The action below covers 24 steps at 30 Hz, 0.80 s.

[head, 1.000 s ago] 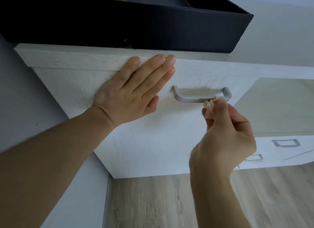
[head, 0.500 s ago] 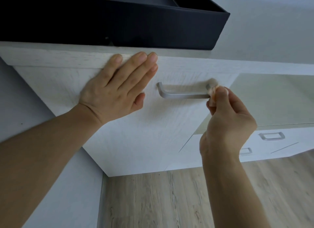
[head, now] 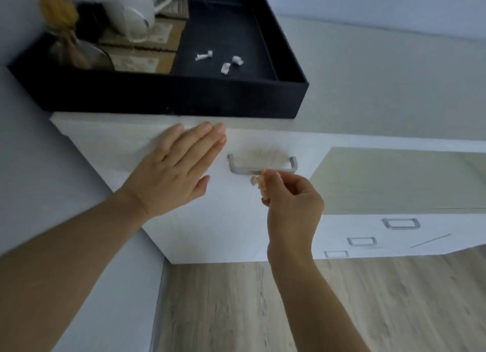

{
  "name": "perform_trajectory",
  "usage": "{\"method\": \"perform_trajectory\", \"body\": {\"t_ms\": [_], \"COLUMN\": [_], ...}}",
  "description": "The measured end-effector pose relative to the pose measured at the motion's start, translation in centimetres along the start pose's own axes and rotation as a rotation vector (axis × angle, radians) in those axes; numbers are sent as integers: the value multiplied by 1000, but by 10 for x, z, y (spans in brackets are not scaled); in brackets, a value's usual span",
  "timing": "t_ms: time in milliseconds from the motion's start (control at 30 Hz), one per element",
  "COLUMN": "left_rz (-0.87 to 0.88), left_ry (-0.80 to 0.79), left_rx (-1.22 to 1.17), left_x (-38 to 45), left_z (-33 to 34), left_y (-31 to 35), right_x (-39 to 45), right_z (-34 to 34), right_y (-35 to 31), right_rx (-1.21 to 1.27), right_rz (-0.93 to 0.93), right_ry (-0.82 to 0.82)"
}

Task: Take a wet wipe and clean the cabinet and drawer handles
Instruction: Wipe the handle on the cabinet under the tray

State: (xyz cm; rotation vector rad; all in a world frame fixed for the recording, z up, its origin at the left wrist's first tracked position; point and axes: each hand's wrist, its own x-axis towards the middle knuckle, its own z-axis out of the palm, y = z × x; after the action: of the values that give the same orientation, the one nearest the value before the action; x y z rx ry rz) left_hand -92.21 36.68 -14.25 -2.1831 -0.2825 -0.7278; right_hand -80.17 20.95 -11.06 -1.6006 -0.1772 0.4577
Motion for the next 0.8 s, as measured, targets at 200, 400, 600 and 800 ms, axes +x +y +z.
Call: {"method": "perform_trajectory", "body": {"t_ms": [200, 400, 600, 800], "left_rz": [58, 21, -219, -506], "left_ry": [-215, -345, -574, -661], "left_rx": [-243, -307, -189, -83], "left_x": [25, 94, 152, 172], "left_z": [-54, -107, -154, -204], "left_y": [-24, -80, -132, -147], "right_x": [1, 5, 11, 22], "right_z": [-14, -5, 8, 15], "right_y": [-51, -155, -261, -319], "right_rx": [-253, -445, -599, -629], "right_rz": [-68, -408, -723, -931], "right_ry": [-95, -198, -307, -431]}}
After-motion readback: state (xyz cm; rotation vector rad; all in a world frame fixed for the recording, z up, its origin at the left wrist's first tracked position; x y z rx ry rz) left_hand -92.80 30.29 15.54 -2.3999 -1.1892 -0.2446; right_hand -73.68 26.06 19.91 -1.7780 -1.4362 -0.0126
